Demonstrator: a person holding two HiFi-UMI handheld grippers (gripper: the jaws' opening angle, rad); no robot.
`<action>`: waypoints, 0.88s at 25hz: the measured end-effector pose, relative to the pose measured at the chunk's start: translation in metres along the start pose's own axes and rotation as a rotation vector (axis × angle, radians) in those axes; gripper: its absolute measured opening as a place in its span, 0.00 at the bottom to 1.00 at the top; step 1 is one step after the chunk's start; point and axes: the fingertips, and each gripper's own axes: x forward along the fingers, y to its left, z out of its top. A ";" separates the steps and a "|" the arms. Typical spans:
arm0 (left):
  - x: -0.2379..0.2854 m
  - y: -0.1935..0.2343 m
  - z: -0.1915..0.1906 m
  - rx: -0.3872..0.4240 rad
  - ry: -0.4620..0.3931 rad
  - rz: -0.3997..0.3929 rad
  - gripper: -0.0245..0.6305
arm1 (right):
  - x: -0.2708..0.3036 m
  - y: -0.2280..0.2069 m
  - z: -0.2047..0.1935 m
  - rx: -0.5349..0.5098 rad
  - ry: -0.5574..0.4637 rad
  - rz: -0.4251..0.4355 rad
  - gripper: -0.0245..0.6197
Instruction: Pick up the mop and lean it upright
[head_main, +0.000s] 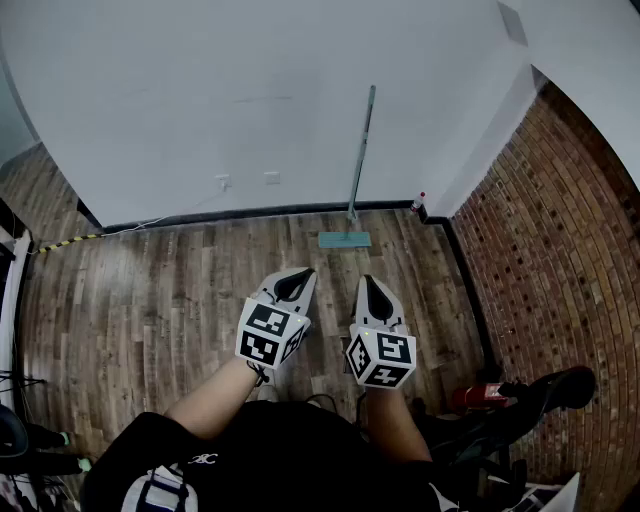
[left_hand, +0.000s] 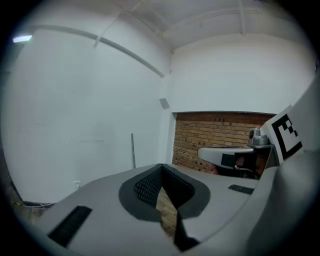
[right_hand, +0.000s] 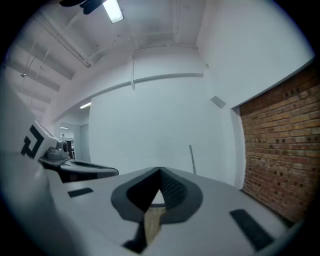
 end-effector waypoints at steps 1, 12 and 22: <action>-0.001 0.002 0.000 0.002 0.000 -0.002 0.03 | 0.001 0.002 0.000 -0.001 0.000 -0.001 0.06; -0.012 0.038 0.000 -0.001 0.003 -0.030 0.03 | 0.018 0.034 0.008 0.011 -0.033 -0.034 0.06; -0.008 0.078 -0.005 -0.022 -0.003 -0.074 0.03 | 0.039 0.068 -0.014 -0.021 0.031 -0.056 0.06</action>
